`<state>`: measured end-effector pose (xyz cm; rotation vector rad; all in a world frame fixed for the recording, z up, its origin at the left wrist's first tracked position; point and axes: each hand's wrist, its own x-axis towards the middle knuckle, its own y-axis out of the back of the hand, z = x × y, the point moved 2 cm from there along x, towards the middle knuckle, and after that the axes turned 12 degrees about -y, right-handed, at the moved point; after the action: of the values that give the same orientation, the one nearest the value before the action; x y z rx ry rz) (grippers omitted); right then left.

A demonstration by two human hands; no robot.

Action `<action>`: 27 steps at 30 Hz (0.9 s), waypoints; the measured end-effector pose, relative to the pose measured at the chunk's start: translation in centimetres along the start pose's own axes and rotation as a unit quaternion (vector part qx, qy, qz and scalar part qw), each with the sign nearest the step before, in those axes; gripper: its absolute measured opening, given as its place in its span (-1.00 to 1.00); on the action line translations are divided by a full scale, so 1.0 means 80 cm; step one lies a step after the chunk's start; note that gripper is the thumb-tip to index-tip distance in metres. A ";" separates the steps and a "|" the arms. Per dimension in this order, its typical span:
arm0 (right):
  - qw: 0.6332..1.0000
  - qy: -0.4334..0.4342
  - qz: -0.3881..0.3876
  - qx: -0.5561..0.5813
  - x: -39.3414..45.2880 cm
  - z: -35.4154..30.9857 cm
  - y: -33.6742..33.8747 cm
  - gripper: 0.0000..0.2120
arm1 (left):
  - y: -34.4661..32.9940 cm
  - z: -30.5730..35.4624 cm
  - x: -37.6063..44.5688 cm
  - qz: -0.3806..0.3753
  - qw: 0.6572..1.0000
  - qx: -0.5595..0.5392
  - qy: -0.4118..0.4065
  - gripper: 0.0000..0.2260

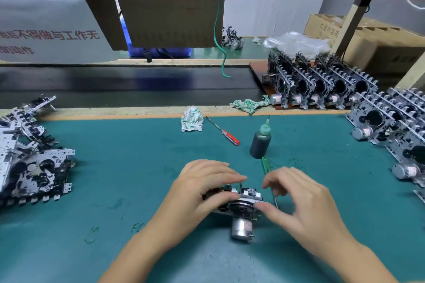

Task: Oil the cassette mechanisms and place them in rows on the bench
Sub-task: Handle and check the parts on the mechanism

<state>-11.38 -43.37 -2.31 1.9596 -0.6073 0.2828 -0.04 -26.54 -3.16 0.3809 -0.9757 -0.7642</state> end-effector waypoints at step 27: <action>0.965 -0.154 0.043 -0.207 0.071 0.165 0.186 -0.63 | -0.168 0.075 0.311 -0.132 0.949 0.182 -0.223 -0.83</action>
<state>-15.32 -62.04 5.73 1.5828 -0.8788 -0.0965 -2.30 -53.61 6.72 0.6879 -1.5231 -0.9354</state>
